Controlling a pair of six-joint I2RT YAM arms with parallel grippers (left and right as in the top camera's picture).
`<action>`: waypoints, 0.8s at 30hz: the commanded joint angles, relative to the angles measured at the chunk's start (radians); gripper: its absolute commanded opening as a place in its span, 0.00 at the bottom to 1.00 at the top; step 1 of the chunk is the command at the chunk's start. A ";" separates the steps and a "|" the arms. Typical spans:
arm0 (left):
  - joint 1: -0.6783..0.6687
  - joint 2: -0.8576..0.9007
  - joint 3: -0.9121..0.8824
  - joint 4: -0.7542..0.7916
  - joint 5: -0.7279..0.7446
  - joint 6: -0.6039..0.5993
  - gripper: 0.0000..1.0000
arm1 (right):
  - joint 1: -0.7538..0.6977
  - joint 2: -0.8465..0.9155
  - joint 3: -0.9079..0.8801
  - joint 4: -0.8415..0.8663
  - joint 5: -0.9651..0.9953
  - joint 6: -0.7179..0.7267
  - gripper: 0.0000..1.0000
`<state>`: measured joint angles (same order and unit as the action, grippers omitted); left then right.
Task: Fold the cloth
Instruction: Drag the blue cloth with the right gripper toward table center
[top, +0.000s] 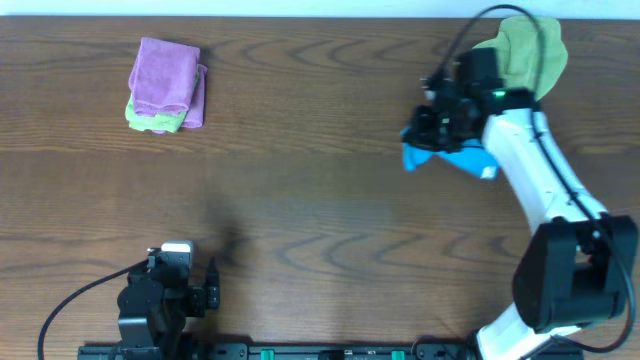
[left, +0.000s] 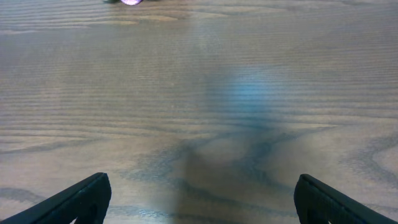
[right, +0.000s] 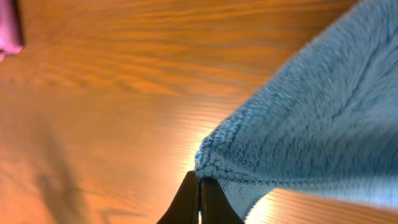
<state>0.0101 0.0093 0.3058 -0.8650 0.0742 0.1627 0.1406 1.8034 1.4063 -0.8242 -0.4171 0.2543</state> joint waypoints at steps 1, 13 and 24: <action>-0.005 -0.005 -0.002 -0.001 -0.006 0.017 0.95 | 0.092 -0.010 0.000 0.019 -0.002 0.047 0.02; -0.005 -0.005 -0.002 -0.001 -0.006 0.017 0.95 | 0.412 -0.010 0.000 0.063 -0.002 0.038 0.55; -0.005 -0.005 -0.002 -0.001 -0.006 0.017 0.95 | 0.355 -0.015 0.000 -0.034 0.227 0.017 0.73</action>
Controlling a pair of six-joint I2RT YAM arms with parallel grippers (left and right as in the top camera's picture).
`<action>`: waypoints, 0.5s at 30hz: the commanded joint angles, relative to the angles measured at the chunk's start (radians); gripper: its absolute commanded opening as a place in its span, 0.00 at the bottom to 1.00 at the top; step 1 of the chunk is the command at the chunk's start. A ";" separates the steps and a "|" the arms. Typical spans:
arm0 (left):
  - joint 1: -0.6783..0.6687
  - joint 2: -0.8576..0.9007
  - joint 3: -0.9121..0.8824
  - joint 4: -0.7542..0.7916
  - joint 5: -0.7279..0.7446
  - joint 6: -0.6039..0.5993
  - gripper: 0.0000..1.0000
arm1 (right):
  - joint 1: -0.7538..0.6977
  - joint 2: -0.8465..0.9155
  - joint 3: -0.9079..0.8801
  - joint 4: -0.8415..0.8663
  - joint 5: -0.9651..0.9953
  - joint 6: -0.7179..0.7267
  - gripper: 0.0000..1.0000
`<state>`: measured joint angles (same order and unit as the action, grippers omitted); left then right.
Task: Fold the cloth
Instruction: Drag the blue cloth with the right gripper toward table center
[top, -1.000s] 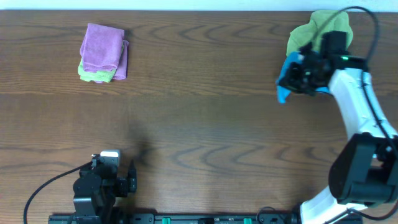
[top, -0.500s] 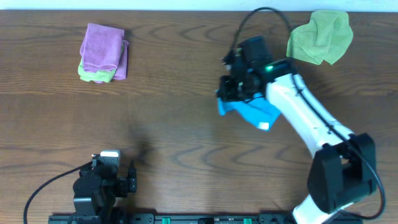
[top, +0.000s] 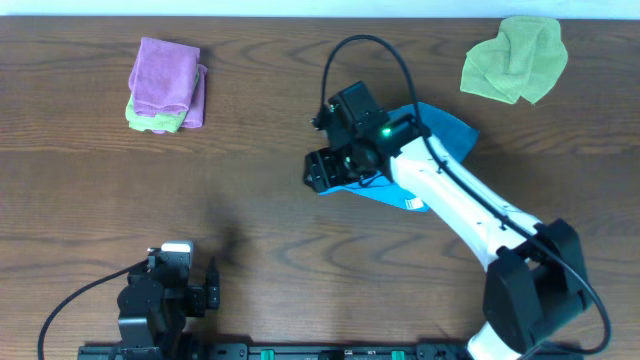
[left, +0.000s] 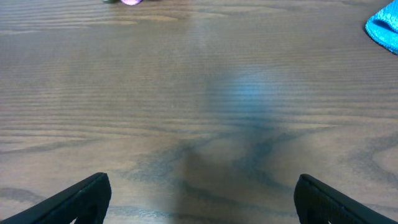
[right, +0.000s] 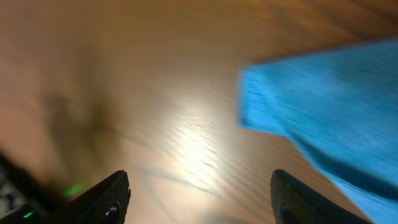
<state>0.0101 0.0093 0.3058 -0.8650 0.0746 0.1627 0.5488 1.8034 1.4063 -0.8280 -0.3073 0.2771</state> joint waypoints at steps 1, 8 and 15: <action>-0.005 -0.005 -0.002 -0.001 -0.007 0.017 0.95 | -0.076 -0.015 0.000 -0.058 0.135 -0.021 0.74; -0.005 -0.005 -0.002 -0.001 -0.007 0.017 0.95 | -0.241 -0.015 0.000 -0.198 0.145 -0.252 0.76; -0.005 -0.005 -0.002 -0.001 -0.007 0.017 0.95 | -0.339 -0.014 -0.042 -0.214 0.142 -0.392 0.75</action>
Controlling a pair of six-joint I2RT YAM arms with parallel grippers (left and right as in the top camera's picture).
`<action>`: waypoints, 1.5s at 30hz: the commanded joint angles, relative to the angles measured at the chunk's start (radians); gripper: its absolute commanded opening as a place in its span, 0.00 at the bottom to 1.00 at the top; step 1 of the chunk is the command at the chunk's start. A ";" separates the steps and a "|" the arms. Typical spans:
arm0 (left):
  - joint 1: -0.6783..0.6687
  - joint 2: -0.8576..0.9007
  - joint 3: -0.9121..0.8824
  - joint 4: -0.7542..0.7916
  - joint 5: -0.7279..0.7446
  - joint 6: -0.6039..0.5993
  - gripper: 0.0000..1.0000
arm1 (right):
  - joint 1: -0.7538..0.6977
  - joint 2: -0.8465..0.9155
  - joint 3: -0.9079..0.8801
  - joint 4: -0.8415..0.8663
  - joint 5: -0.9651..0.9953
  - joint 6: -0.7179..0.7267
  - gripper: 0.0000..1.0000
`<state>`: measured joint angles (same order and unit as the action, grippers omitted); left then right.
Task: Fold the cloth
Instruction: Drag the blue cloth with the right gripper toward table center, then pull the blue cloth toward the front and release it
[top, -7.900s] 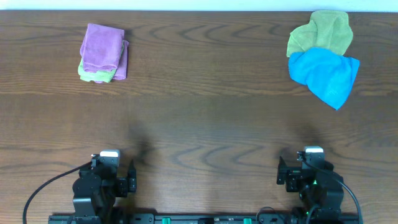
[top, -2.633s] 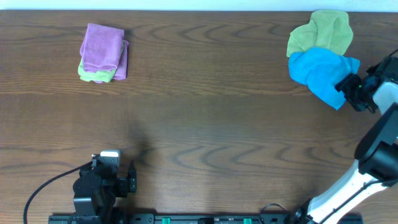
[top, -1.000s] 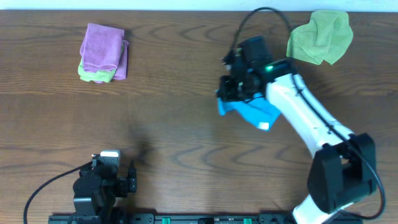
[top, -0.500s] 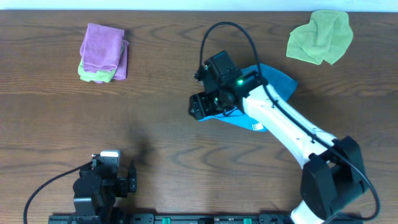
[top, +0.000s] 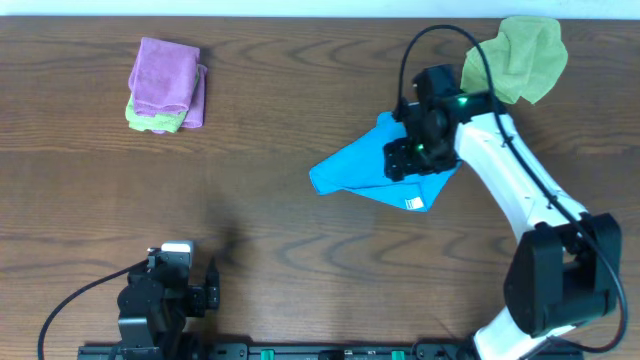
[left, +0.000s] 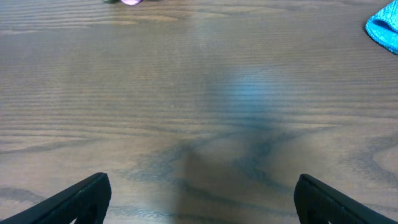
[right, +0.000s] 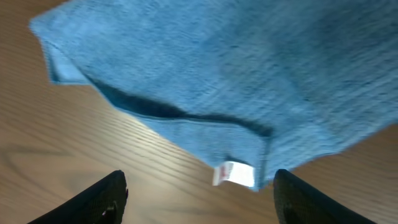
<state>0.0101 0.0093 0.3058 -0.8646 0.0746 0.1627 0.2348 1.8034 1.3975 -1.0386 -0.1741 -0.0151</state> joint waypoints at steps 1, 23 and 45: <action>-0.005 -0.005 -0.002 -0.002 -0.007 0.017 0.95 | -0.039 -0.014 -0.054 0.000 0.009 -0.107 0.75; -0.005 -0.005 -0.002 -0.002 -0.007 0.017 0.95 | -0.126 -0.013 -0.364 0.292 -0.179 -0.083 0.56; -0.005 -0.005 -0.002 -0.002 -0.007 0.017 0.95 | -0.128 -0.255 -0.364 -0.070 0.261 0.210 0.01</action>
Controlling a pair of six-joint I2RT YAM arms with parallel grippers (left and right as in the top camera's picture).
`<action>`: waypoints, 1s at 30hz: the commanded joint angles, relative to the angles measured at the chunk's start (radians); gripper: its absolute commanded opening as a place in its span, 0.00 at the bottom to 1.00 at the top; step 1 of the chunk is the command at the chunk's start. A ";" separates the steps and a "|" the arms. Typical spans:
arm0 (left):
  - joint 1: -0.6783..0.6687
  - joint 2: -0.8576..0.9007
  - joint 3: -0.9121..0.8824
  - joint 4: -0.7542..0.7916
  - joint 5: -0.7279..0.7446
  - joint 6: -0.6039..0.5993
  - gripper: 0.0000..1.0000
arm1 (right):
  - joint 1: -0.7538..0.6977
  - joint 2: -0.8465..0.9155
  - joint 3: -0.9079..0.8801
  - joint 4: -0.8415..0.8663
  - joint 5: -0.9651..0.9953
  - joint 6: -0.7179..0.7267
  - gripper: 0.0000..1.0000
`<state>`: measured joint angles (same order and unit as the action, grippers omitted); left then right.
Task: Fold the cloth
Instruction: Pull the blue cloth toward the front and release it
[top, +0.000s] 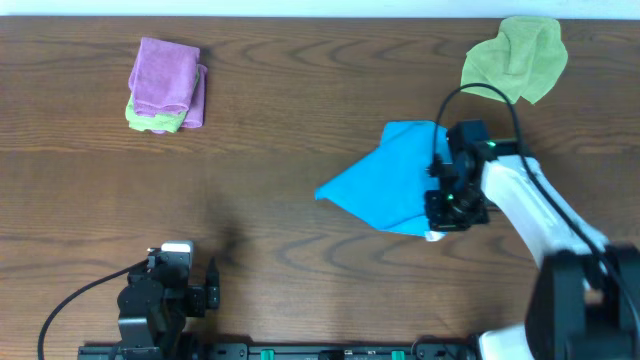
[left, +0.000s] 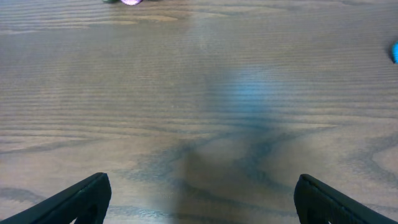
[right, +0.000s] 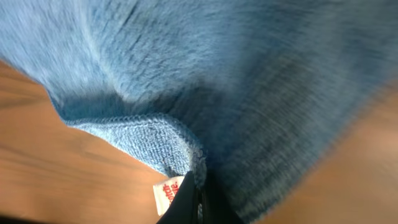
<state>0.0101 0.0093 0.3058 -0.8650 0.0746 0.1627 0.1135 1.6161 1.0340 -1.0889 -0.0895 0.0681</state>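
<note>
The blue cloth (top: 385, 180) lies right of the table's middle, a rough triangle pointing left. My right gripper (top: 440, 222) is at its lower right corner, shut on the hem beside a white tag (right: 168, 194). In the right wrist view the blue cloth (right: 236, 81) fills the frame and its hem runs into the closed fingertips (right: 189, 199). My left gripper (left: 199, 199) rests open at the near left edge over bare wood, far from the cloth. A sliver of the blue cloth (left: 395, 52) shows at the left wrist view's right edge.
A crumpled green cloth (top: 515, 57) lies at the far right corner. A folded purple cloth on a green one (top: 165, 85) sits at the far left. The wooden table (top: 250, 160) stretches between them.
My right gripper was open above the cloth's right part. It is now at the lower right corner by the tag, shut on the hem. The cloth lies slightly further right.
My right gripper held a blue cloth corner pinched near the green cloth at far right. Then it was open at the table's middle with the cloth spread behind it. Then it hovered open over the cloth's right part. Now it grips the tagged corner. The left arm never moved.
</note>
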 joint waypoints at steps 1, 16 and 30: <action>-0.005 -0.005 -0.002 -0.001 -0.007 0.017 0.95 | -0.011 -0.093 -0.001 -0.037 0.190 0.153 0.01; -0.005 -0.005 -0.002 -0.001 -0.007 0.017 0.95 | -0.027 -0.238 -0.001 -0.085 0.138 0.294 0.61; -0.005 -0.005 -0.002 0.002 -0.003 0.016 0.95 | -0.030 -0.668 -0.132 -0.003 -0.019 0.275 0.56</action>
<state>0.0101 0.0093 0.3058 -0.8639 0.0746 0.1627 0.0963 1.0050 0.9646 -1.0870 -0.0338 0.3405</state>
